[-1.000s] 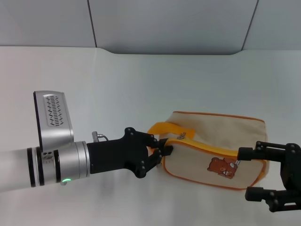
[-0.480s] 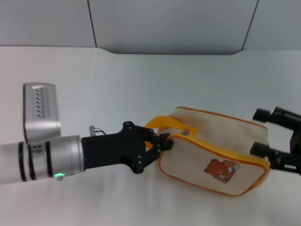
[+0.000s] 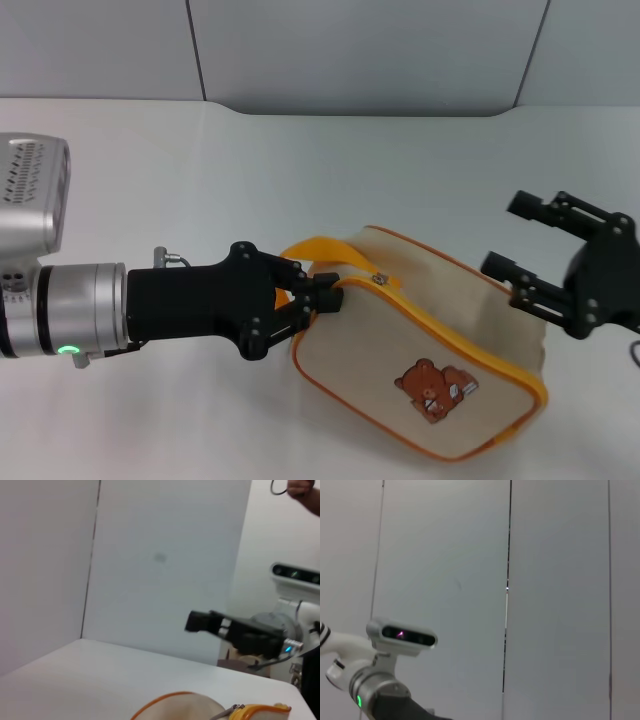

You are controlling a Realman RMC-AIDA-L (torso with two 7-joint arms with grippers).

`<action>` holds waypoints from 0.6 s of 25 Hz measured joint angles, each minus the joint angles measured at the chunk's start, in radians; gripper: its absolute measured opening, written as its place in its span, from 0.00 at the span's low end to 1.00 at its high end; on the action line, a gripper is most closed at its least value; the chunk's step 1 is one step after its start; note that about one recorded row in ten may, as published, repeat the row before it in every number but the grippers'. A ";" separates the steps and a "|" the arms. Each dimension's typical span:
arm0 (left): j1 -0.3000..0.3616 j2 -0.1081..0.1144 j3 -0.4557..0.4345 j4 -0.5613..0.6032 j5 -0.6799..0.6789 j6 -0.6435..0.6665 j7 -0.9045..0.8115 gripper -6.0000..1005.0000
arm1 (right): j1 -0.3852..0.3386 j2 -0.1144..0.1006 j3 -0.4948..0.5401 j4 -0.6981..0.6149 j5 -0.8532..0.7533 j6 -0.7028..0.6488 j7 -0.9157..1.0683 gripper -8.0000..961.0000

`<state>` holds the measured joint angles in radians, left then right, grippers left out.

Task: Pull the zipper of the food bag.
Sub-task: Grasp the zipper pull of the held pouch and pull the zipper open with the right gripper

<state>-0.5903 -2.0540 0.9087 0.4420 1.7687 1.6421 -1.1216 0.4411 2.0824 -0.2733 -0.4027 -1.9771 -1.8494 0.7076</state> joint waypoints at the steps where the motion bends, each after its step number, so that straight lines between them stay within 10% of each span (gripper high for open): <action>1: 0.000 0.000 0.000 0.005 0.000 0.006 -0.007 0.10 | 0.007 0.000 -0.004 0.014 -0.002 0.010 -0.026 0.71; 15: -0.014 -0.003 0.000 0.029 0.014 0.011 -0.034 0.09 | 0.078 0.004 -0.190 0.068 -0.004 0.130 -0.120 0.41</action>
<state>-0.6042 -2.0567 0.9090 0.4714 1.7825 1.6534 -1.1551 0.5188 2.0862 -0.4631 -0.3342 -1.9812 -1.7192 0.5873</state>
